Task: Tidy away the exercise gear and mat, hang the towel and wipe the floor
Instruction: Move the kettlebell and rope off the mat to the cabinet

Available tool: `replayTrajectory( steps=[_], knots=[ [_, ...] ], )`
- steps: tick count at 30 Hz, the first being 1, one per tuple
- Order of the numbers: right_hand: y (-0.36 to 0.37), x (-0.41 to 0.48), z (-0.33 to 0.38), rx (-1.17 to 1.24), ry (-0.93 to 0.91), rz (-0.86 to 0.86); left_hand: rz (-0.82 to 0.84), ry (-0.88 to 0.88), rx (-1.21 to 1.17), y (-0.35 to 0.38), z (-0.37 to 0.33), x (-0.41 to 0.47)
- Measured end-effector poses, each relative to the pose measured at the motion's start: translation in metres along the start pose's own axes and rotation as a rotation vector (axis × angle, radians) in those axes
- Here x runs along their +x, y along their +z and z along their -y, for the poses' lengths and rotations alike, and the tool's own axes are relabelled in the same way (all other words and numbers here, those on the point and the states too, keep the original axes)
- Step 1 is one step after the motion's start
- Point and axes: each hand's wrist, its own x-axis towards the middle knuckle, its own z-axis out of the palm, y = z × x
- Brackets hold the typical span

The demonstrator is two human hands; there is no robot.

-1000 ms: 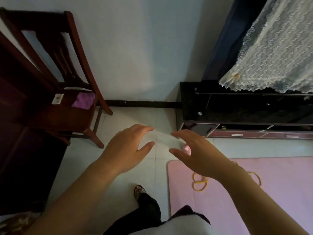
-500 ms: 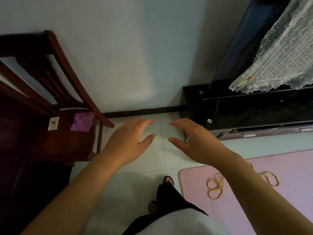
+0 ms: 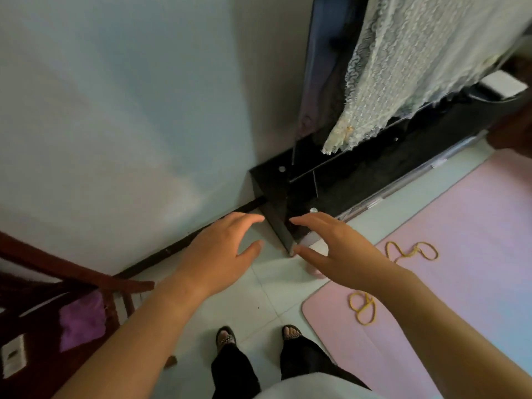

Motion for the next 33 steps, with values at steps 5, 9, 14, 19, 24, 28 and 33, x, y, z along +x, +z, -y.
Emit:
replayTrajectory(
  steps=[5, 9, 14, 19, 24, 28, 33],
  knots=[
    [0.004, -0.014, 0.009, 0.008, 0.238, -0.136, 0.124, 0.222, -0.012, -0.002, 0.011, 0.042],
    [0.017, -0.034, 0.02, 0.029, 0.407, -0.254, 0.248, 0.414, 0.006, 0.002, 0.012, 0.063],
    [0.035, -0.064, 0.028, 0.048, 0.572, -0.359, 0.328, 0.544, -0.028, 0.017, 0.002, 0.071],
    [0.046, -0.085, 0.016, 0.071, 0.64, -0.399, 0.384, 0.625, -0.027, 0.041, -0.013, 0.071],
    [0.061, -0.095, -0.018, 0.104, 0.627, -0.412, 0.405, 0.577, -0.035, 0.074, -0.026, 0.074],
    [0.071, -0.101, -0.063, 0.129, 0.574, -0.37, 0.335, 0.473, -0.073, 0.11, -0.033, 0.076],
    [0.091, -0.094, -0.128, 0.115, 0.53, -0.331, 0.31, 0.392, -0.043, 0.17, -0.032, 0.084]
  ],
)
